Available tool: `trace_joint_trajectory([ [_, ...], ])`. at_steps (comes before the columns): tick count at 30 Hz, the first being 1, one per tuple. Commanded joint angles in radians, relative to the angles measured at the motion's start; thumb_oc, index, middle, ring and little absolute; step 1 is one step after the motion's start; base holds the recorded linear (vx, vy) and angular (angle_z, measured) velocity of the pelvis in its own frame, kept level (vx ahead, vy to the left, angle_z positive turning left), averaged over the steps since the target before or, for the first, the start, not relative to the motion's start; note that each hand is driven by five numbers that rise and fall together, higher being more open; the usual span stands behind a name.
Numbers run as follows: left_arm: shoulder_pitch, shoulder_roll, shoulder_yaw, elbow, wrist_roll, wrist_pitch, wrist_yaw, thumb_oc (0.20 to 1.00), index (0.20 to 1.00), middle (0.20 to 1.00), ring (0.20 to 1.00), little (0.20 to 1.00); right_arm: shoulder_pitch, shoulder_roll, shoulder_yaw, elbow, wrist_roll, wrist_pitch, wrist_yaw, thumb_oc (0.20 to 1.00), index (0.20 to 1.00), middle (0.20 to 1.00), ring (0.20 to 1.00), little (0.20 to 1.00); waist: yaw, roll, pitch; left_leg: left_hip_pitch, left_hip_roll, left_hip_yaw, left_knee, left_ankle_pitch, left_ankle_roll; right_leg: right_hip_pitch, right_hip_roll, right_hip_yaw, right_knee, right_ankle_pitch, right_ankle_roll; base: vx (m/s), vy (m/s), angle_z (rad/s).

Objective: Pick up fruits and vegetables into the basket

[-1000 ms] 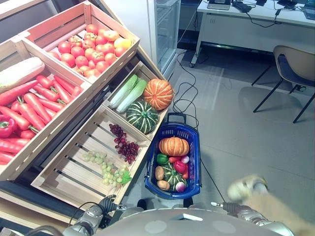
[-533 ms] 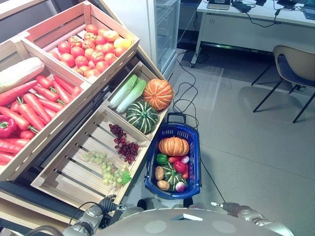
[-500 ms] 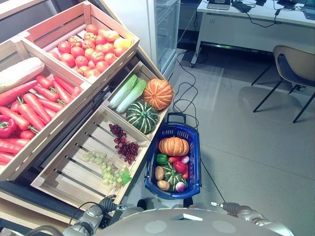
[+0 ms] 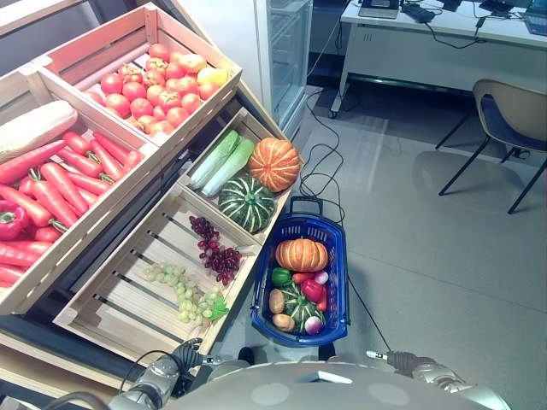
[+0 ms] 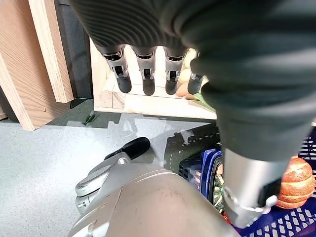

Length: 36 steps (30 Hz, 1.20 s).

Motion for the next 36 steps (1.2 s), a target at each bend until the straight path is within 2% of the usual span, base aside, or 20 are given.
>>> trace_joint_trajectory([
  [1, -0.092, 0.005, 0.010, 0.064, 0.009, -0.026, -0.004, 1.000, 1.000, 1.000, 1.000, 1.000, -0.071, 0.006, 0.014, 0.062, 0.027, 0.002, -0.009, 1.000, 1.000, 1.000, 1.000, 1.000, -0.002, -0.011, 0.052, 0.018, -0.030, -0.022, 0.008, -0.121, 0.024, 0.080, -0.007, -0.029, 0.011, -0.118, 0.041, 0.00, 0.000, 0.00],
  [9, -0.075, 0.005, -0.004, 0.049, -0.017, -0.030, 0.009, 1.000, 1.000, 1.000, 1.000, 1.000, -0.069, 0.000, 0.016, 0.047, 0.038, 0.009, -0.010, 1.000, 1.000, 1.000, 1.000, 1.000, -0.002, -0.011, 0.090, -0.021, -0.026, -0.020, 0.008, -0.108, 0.021, 0.044, -0.006, -0.027, 0.011, -0.105, 0.045, 0.00, 0.000, 0.00],
  [12, -0.087, 0.006, -0.016, 0.035, -0.060, -0.041, 0.021, 1.000, 1.000, 1.000, 1.000, 1.000, -0.079, -0.004, 0.024, 0.038, 0.053, 0.011, -0.021, 1.000, 1.000, 1.000, 1.000, 1.000, -0.004, -0.008, 0.129, -0.071, -0.027, -0.023, 0.008, -0.089, 0.022, -0.003, -0.008, -0.022, 0.011, -0.092, 0.044, -0.10, -0.001, -0.03],
  [14, -0.131, 0.011, -0.027, 0.018, -0.120, -0.050, 0.041, 1.000, 1.000, 1.000, 1.000, 1.000, -0.127, -0.015, 0.032, 0.027, 0.084, 0.019, -0.044, 1.000, 1.000, 1.000, 1.000, 1.000, -0.008, -0.001, 0.198, -0.137, -0.030, -0.028, 0.008, -0.061, 0.026, -0.070, -0.003, -0.014, 0.011, -0.068, 0.038, -0.25, 0.007, -0.01],
  [16, -0.146, 0.010, -0.028, 0.015, -0.138, -0.055, 0.050, 1.000, 1.000, 1.000, 1.000, 1.000, -0.143, -0.018, 0.035, 0.022, 0.093, 0.020, -0.052, 1.000, 1.000, 1.000, 1.000, 1.000, -0.009, 0.000, 0.219, -0.156, -0.032, -0.031, 0.008, -0.053, 0.028, -0.089, 0.001, -0.011, 0.011, -0.061, 0.035, -0.16, 0.002, 0.00],
  [19, -0.208, 0.017, -0.019, 0.003, -0.192, -0.088, 0.069, 1.000, 1.000, 1.000, 1.000, 1.000, -0.197, -0.033, 0.038, 0.005, 0.133, 0.022, -0.077, 1.000, 1.000, 1.000, 1.000, 1.000, -0.005, 0.002, 0.293, -0.229, -0.042, -0.053, 0.008, -0.025, 0.032, -0.159, 0.016, -0.004, 0.011, -0.040, 0.026, -0.13, -0.032, 0.03],
  [27, -0.285, 0.053, -0.018, -0.048, -0.243, -0.112, 0.092, 1.000, 1.000, 1.000, 1.000, 1.000, -0.246, -0.061, 0.047, -0.032, 0.193, 0.037, -0.072, 1.000, 1.000, 1.000, 1.000, 1.000, 0.004, -0.005, 0.375, -0.317, -0.051, -0.081, 0.008, 0.005, 0.029, -0.240, 0.029, -0.013, 0.031, -0.033, 0.013, -0.05, -0.045, 0.12],
  [31, -0.312, 0.063, -0.027, -0.059, -0.270, -0.147, 0.087, 1.000, 1.000, 1.000, 1.000, 1.000, -0.277, -0.073, 0.054, -0.034, 0.219, 0.039, -0.080, 1.000, 1.000, 1.000, 1.000, 1.000, 0.009, 0.001, 0.405, -0.338, -0.054, -0.080, 0.008, 0.020, 0.028, -0.288, 0.033, -0.026, 0.082, -0.044, 0.003, -0.07, 0.010, 0.04],
  [32, -0.324, 0.067, -0.027, -0.074, -0.292, -0.172, 0.114, 1.000, 1.000, 1.000, 1.000, 1.000, -0.292, -0.084, 0.053, -0.033, 0.219, 0.036, -0.074, 1.000, 1.000, 1.000, 1.000, 1.000, 0.011, 0.003, 0.431, -0.358, -0.059, -0.080, 0.037, 0.020, 0.028, -0.311, 0.038, -0.028, 0.124, -0.059, -0.007, -0.08, 0.019, 0.07],
  [35, -0.338, 0.079, -0.020, -0.096, -0.313, -0.217, 0.155, 1.000, 1.000, 1.000, 1.000, 1.000, -0.303, -0.088, 0.059, -0.033, 0.229, 0.035, -0.075, 1.000, 1.000, 1.000, 1.000, 1.000, 0.013, 0.003, 0.451, -0.388, -0.066, -0.081, 0.085, 0.007, 0.030, -0.332, 0.038, -0.029, 0.159, -0.072, -0.014, -0.06, -0.009, 0.03],
  [36, -0.351, 0.092, -0.014, -0.120, -0.318, -0.257, 0.189, 1.000, 1.000, 1.000, 1.000, 1.000, -0.310, -0.090, 0.061, -0.031, 0.245, 0.032, -0.077, 1.000, 1.000, 1.000, 1.000, 1.000, 0.015, 0.002, 0.463, -0.411, -0.073, -0.081, 0.116, 0.000, 0.032, -0.350, 0.037, -0.030, 0.181, -0.078, -0.018, -0.09, -0.039, 0.07],
])
